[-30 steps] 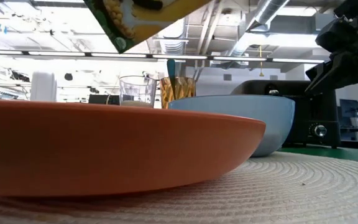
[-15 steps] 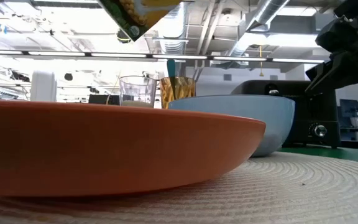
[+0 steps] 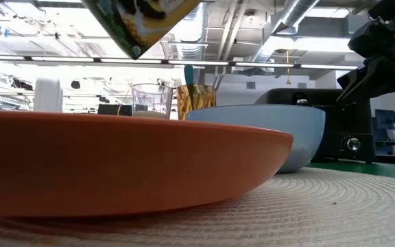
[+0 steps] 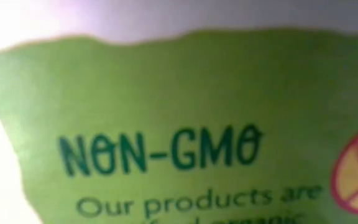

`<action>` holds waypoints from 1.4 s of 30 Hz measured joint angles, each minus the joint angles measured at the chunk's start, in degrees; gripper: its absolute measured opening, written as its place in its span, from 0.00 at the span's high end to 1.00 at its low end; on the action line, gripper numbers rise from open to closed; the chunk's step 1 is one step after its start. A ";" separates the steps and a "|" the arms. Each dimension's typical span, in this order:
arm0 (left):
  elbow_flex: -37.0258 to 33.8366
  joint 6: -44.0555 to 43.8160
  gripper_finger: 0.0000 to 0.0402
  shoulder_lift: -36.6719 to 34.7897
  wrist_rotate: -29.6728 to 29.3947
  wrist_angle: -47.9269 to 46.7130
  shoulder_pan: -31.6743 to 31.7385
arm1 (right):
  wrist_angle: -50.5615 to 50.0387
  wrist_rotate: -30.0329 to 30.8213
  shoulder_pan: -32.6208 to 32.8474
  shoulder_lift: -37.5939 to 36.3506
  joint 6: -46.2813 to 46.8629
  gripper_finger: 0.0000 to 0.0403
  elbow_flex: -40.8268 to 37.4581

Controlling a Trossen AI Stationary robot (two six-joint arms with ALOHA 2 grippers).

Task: Arrange a breakfast setting
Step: Pour the cereal from the cereal box on the blue bowl

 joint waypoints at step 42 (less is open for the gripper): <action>-66.52 -45.84 0.40 -11.31 -32.03 46.17 2.56 | 0.00 0.00 0.00 -0.02 0.00 0.75 0.00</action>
